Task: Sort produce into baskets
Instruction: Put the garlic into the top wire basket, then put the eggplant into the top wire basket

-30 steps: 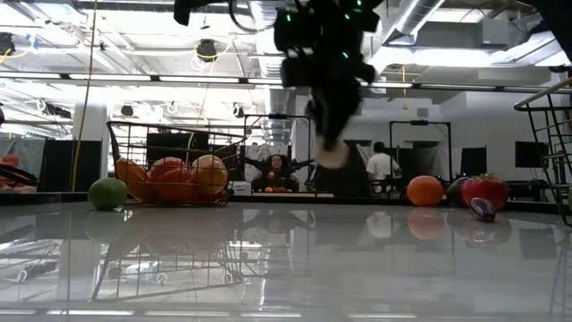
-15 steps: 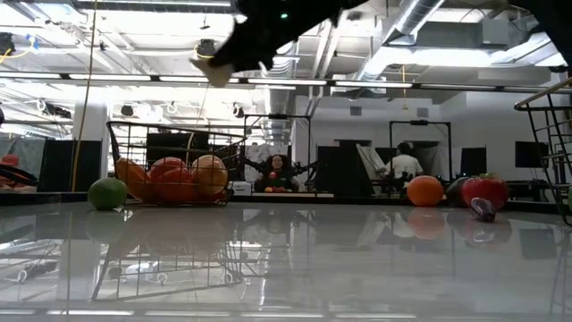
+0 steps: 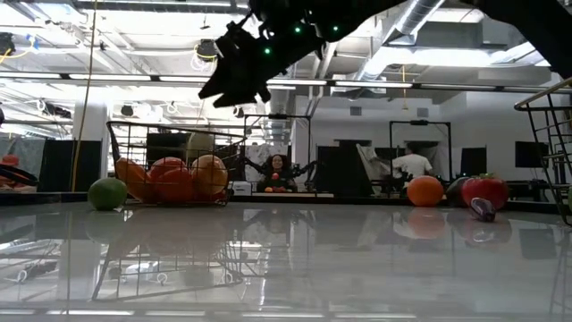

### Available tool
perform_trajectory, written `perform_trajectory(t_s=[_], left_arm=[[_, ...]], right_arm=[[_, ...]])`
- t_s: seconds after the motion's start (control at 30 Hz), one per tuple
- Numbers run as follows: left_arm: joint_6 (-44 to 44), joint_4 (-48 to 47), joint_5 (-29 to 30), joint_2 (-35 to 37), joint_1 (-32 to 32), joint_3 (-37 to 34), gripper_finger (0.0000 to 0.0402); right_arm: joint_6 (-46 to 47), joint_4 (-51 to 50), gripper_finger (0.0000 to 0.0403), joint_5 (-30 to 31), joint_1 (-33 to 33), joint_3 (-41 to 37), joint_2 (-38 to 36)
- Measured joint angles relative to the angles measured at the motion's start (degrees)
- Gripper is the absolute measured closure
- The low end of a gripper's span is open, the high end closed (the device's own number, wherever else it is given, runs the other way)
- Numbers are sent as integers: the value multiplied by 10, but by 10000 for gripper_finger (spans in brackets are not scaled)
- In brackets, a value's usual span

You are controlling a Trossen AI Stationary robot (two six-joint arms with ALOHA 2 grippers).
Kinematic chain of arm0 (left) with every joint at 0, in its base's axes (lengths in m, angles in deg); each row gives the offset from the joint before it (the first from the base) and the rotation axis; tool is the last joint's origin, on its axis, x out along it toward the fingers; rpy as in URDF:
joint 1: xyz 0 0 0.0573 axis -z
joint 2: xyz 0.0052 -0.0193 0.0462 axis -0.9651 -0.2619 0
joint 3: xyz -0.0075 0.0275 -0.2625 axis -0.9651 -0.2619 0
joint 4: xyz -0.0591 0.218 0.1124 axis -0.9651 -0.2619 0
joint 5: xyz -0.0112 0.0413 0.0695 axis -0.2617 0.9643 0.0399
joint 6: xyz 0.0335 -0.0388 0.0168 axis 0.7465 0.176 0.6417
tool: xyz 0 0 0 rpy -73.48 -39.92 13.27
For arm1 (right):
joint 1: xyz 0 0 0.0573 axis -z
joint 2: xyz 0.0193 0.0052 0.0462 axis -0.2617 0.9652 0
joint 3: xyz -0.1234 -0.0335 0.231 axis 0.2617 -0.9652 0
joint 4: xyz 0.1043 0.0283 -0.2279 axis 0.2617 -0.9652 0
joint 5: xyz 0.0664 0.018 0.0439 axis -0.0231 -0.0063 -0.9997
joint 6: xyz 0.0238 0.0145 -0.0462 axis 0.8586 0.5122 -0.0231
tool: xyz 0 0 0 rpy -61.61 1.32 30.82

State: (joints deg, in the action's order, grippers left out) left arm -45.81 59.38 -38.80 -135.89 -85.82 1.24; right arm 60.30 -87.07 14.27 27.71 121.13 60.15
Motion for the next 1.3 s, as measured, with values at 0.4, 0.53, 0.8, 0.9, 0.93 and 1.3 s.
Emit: perform_trajectory(t_s=[0.4, 0.53, 0.8, 0.9, 0.93, 1.3], left_arm=[[0, -103, -32, 4, 0, 0, 157], [2, -140, -34, 3, 0, 0, 157], [39, -156, -18, 5, 0, 0, 157], [47, -158, -18, 5, 0, 0, 157], [49, -161, -18, 5, 0, 0, 157], [67, -186, -12, 5, 0, 0, 157]], right_arm=[[-37, -370, 92, -42, 25, 85, -16], [-88, -552, 99, -46, 6, 102, -17], [-182, -736, 112, -48, -48, 2, -20], [-183, -737, 116, -48, -61, -63, -40], [-181, -735, 117, -48, -66, -83, -48], [-168, -633, 119, -46, -112, -252, -159]])
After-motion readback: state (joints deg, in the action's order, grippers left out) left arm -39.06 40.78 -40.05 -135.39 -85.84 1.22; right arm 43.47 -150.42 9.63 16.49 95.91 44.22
